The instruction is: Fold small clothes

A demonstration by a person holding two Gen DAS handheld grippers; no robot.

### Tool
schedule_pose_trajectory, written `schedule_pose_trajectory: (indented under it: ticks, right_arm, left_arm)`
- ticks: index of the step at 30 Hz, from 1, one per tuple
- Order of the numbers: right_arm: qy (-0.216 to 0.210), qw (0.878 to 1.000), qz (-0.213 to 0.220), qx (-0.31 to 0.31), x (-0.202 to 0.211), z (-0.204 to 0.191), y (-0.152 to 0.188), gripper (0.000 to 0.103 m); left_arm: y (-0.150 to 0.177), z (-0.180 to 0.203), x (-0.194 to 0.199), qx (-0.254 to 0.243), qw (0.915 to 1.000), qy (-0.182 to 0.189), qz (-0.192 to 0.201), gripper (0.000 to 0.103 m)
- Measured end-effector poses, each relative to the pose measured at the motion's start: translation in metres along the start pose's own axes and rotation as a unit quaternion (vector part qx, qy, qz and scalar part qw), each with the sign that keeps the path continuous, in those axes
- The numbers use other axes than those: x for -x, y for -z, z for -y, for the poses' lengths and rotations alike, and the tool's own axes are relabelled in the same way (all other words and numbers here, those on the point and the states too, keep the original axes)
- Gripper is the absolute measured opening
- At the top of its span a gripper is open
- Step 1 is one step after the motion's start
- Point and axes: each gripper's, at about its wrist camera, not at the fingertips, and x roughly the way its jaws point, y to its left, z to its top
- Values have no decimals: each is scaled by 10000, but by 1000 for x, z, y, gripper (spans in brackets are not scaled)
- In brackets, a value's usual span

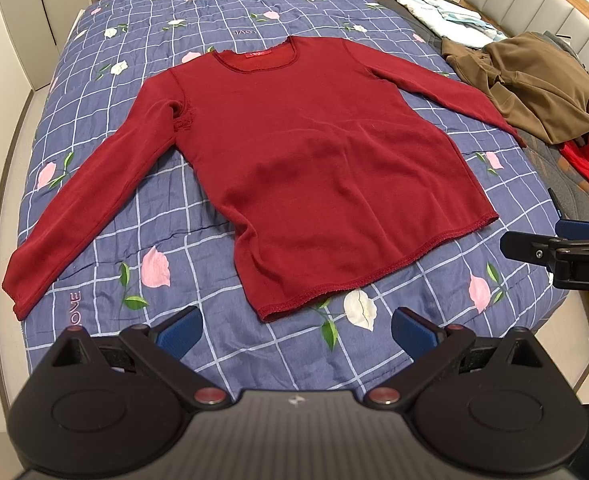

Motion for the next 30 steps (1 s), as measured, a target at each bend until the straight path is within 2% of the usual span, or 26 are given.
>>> schedule_pose_trajectory:
  ticks: [30]
  right_arm:
    - [-13, 10000, -13, -15, -3, 0, -2, 103]
  left_arm:
    - [1, 3, -7, -11, 10000, -1, -41, 102]
